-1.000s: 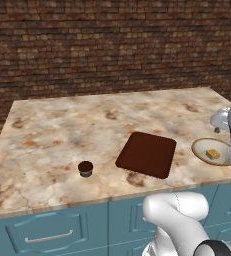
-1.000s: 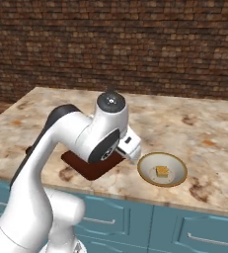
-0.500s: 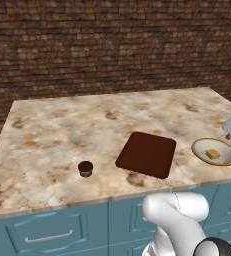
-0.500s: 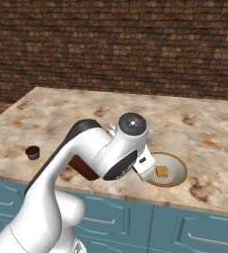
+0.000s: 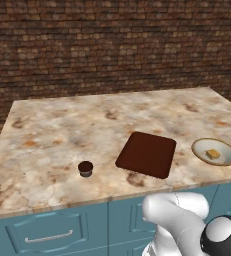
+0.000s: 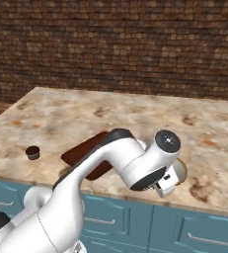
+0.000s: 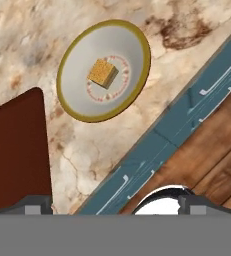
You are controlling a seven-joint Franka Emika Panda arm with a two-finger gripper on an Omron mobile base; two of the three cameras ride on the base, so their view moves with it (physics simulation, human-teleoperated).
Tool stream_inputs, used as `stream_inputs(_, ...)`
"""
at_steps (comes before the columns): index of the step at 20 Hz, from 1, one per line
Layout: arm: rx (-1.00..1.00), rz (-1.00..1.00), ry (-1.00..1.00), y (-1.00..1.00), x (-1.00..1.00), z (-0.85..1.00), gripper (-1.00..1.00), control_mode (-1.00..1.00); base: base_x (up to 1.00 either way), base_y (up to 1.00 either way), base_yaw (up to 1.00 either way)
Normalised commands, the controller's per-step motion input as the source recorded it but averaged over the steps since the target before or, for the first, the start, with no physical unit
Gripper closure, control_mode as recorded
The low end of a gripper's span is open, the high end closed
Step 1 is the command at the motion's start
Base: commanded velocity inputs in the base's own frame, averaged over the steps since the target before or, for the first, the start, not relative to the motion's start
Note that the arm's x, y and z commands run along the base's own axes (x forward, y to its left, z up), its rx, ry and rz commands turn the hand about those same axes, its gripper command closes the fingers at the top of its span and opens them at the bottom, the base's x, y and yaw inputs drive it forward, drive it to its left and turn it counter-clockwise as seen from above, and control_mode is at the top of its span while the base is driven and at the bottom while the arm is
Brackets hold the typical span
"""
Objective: Place the bowl with cake and the cupcake onto the tray.
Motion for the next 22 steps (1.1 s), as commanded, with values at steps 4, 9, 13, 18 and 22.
stream_inputs(4,0.08,-0.04,0.06,-0.42,0.02,-0.49,-1.0,-1.0,0.0,0.0,0.0)
stream_inputs(9,0.08,-0.02,0.0,-0.15,0.11,-0.44,-1.0,-1.0,0.0,0.0,0.0)
stream_inputs(13,0.09,0.0,-0.02,0.0,0.39,-0.24,-1.0,-1.0,0.0,0.0,0.0)
stream_inputs(18,0.08,0.0,-0.04,-0.03,0.32,-0.24,-1.0,-1.0,0.0,0.0,0.0)
stream_inputs(22,0.05,0.0,0.0,-0.08,0.27,-0.31,-1.0,-1.0,0.0,0.0,0.0)
